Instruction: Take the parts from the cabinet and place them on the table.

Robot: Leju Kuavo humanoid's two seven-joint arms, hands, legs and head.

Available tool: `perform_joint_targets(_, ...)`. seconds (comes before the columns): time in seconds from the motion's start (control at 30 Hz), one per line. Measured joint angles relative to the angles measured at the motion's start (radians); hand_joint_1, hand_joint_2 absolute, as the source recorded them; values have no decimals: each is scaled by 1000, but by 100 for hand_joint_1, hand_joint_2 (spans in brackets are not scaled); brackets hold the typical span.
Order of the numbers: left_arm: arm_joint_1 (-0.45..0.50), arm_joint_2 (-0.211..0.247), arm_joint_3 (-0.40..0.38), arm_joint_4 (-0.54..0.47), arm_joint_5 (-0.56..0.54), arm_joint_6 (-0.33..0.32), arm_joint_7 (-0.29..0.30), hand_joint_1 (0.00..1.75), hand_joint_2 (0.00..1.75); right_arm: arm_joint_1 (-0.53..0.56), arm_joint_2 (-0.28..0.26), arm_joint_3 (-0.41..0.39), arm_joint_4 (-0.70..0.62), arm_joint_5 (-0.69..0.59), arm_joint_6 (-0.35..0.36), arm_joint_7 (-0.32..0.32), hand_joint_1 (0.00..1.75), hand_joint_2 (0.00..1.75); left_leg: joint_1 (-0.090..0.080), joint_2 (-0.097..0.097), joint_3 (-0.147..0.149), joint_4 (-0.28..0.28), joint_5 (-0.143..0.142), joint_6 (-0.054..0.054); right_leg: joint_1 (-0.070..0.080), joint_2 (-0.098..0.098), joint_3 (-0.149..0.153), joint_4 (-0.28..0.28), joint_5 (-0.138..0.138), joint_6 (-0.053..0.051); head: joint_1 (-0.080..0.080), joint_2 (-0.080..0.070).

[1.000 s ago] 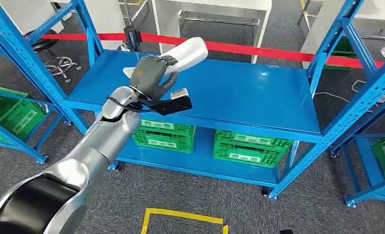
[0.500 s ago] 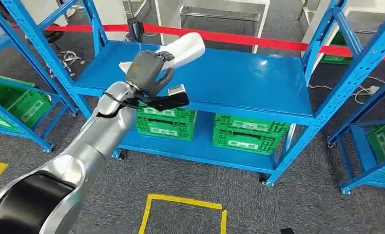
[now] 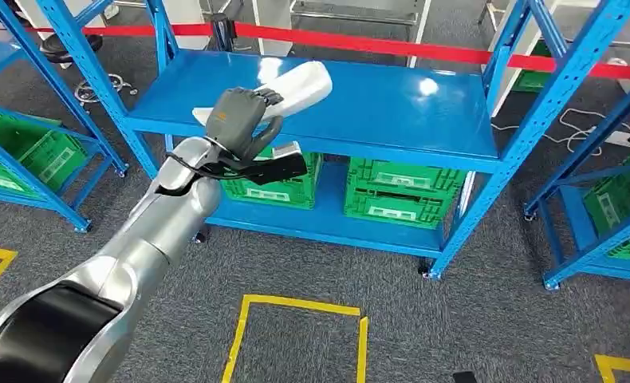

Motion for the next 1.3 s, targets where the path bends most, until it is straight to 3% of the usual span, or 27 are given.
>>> perform_joint_targets(0.07, -1, 3, -5, 0, 0, 0, 0, 175, 175, 1, 1, 0, 0, 0, 0, 0, 0, 0, -1, -1, -7, -7, 19, -12, -6, -3, -15, -6, 24, -16, 0, 0)
perform_joint_targets(0.1, -2, 5, -5, -1, 0, 0, 1, 175, 175, -1, 2, 0, 0, 0, 0, 0, 0, 0, 3, -4, -17, 7, -14, -18, -7, -7, -24, -7, 36, -23, 0, 0)
perform_joint_targets(0.13, -4, 6, -5, -1, 2, -5, 3, 175, 175, -2, 2, 0, 0, -1, 0, 0, 0, 0, 5, -4, -33, 47, -76, -26, -8, -7, -38, -7, 48, -30, -2, 0)
perform_joint_targets(0.2, -8, 7, -6, -1, 9, -10, 9, 175, 175, -1, 2, 0, 0, -1, -1, 0, 0, 0, 11, -4, -65, 194, -192, -38, -7, -8, -69, -7, 75, -30, -2, 0)
perform_joint_targets(0.23, -10, 7, -8, 1, 10, -12, 11, 175, 175, -1, 2, 0, 0, -2, -2, -1, 0, 0, 11, -4, -76, 267, -220, -41, -7, -8, -86, -6, 88, -30, -2, 0)
perform_joint_targets(0.27, -11, 7, -12, 4, 12, -15, 11, 175, 175, -2, 2, 0, 0, -3, -3, -3, 0, 0, 12, -4, -73, 312, -216, -42, -7, -8, -103, -6, 101, -28, -3, 0)
perform_joint_targets(0.33, -13, 4, -14, 7, 19, -15, 12, 175, 175, -2, 2, -2, 0, -10, -4, -4, 0, 0, 13, -4, -16, 281, -147, -38, -7, -9, -134, -5, 127, -25, -2, 0)
perform_joint_targets(0.37, -16, 0, -15, 7, 21, -16, 11, 175, 175, -2, 2, -3, 0, -12, -6, -5, 0, 0, 13, -5, 41, 214, -120, -33, -6, -9, -149, -5, 139, -22, -3, 0)
perform_joint_targets(0.4, -23, -5, -17, 6, 24, -16, 10, 175, 175, -2, 2, -5, 0, -15, -8, -6, 0, 0, 12, -6, 109, 130, -122, -26, -6, -9, -159, -5, 151, -19, -2, 0)
perform_joint_targets(0.43, -30, -12, -21, 5, 26, -16, 10, 175, 175, -3, 2, -8, 0, -19, -10, -7, 0, 0, 9, -9, 186, 23, -181, -17, -5, -8, -167, -5, 161, -12, -3, 0)
perform_joint_targets(0.47, -35, -19, -24, 5, 27, -15, 8, 175, 175, -3, 2, -10, 0, -20, -11, -8, 0, 0, 3, -11, 206, -25, -193, -13, -6, -10, -168, -6, 172, -5, 1, 0)
perform_joint_targets(0.57, -40, -25, -34, 13, 28, -15, 7, 175, 175, -3, 2, -20, 0, -26, -18, -9, 0, 0, -8, -9, 182, -37, -158, 10, -14, -6, -168, -38, 216, 20, -6, 0)
perform_joint_targets(0.6, -40, -27, -36, 20, 29, -16, 7, 175, 175, 0, 2, -22, 0, -26, -20, -10, 0, 0, -1, -1, 176, -46, -138, 21, -20, -5, -173, -34, 203, 23, -8, 0)
perform_joint_targets(0.63, -41, -31, -38, 24, 30, -18, 5, 175, 175, 5, 3, -24, 0, -28, -21, -9, 0, 0, -1, 0, 168, -46, -124, 29, -16, -5, -189, -5, 143, 23, -5, 0)
perform_joint_targets(0.7, -41, -35, -39, 30, 39, -18, 4, 175, 175, 6, 3, -26, 0, -28, -22, -13, 0, 0, -1, 0, 130, -43, -95, 37, -16, -4, -225, 133, 12, 26, -4, 0)
perform_joint_targets(0.73, -41, -36, -40, 33, 43, -22, 4, 175, 175, 4, 2, -27, 0, -28, -24, -16, 0, 0, -2, 0, 111, -40, -82, 37, -13, -4, -239, 209, -23, 28, -3, 0)
perform_joint_targets(0.77, -41, -36, -41, 37, 49, -27, 4, 175, 175, 4, 2, -28, 0, -27, -26, -16, 0, 0, -2, 1, 90, -36, -68, 37, -10, -4, -244, 274, -26, 29, -4, 0)
perform_joint_targets(0.8, -41, -36, -43, 39, 51, -31, 4, 175, 175, 4, 1, -28, 0, -26, -27, -16, 0, 0, -2, 1, 70, -32, -56, 36, -9, -4, -233, 295, 1, 28, -3, 0)
perform_joint_targets(0.87, -41, -36, -45, 42, 55, -32, 4, 175, 175, 4, 0, -31, 0, -26, -28, -16, 0, 0, -2, 1, 28, -21, -32, 31, -10, -5, -151, 222, 75, 26, -4, 0)
perform_joint_targets(0.9, -41, -36, -45, 42, 56, -32, 4, 175, 175, 4, -1, -32, 0, -25, -29, -16, 0, 0, -1, 0, 12, -13, -24, 27, -10, -5, -89, 150, 77, 25, -3, 0)
perform_joint_targets(0.93, -41, -38, -45, 41, 57, -32, 4, 175, 175, 0, -1, -32, 0, -25, -31, -16, 0, 0, -3, 0, 0, -3, -17, 21, -9, -5, -18, 50, 18, 22, -3, 0)
perform_joint_targets(0.97, -41, -36, -45, 40, 57, -32, 4, 175, 175, -1, -1, -32, 0, -25, -32, -17, 0, 0, -6, 0, -7, 6, -12, 15, -2, -1, 18, -17, -14, 11, -6, 0)
perform_joint_targets(1.1, -43, -35, -46, 42, 59, -33, 3, 175, 175, -1, 0, -33, 0, -25, -33, -16, 0, 0, -4, 0, -14, -8, 18, -10, -5, -5, -8, -14, 19, -16, -2, 0)
perform_joint_targets(1.17, -47, -32, -46, 42, 71, -46, 0, 175, 175, -2, 1, -33, 0, -23, -32, -17, 0, 0, 3, -4, -43, 69, -92, -26, -7, -7, -33, -16, 40, -28, -7, 0)
perform_joint_targets(1.23, -46, -29, -46, 42, 85, -56, -20, 175, 175, -1, 1, -34, 0, -19, -31, -16, 0, 0, 9, -4, -76, 213, -192, -37, -6, -8, -56, -15, 63, -28, -6, 0)
perform_joint_targets(1.27, -45, -26, -46, 42, 93, -64, -29, 175, 175, -1, 1, -34, 0, -19, -31, -16, 0, 0, 11, -4, -87, 277, -199, -40, -6, -8, -69, -15, 74, -27, -6, 0)
perform_joint_targets(1.3, -43, -24, -46, 42, 99, -74, -36, 175, 175, -1, 1, -34, 0, -17, -31, -16, 0, 0, 12, -4, -85, 310, -177, -41, -6, -9, -83, -14, 85, -26, -6, 0)
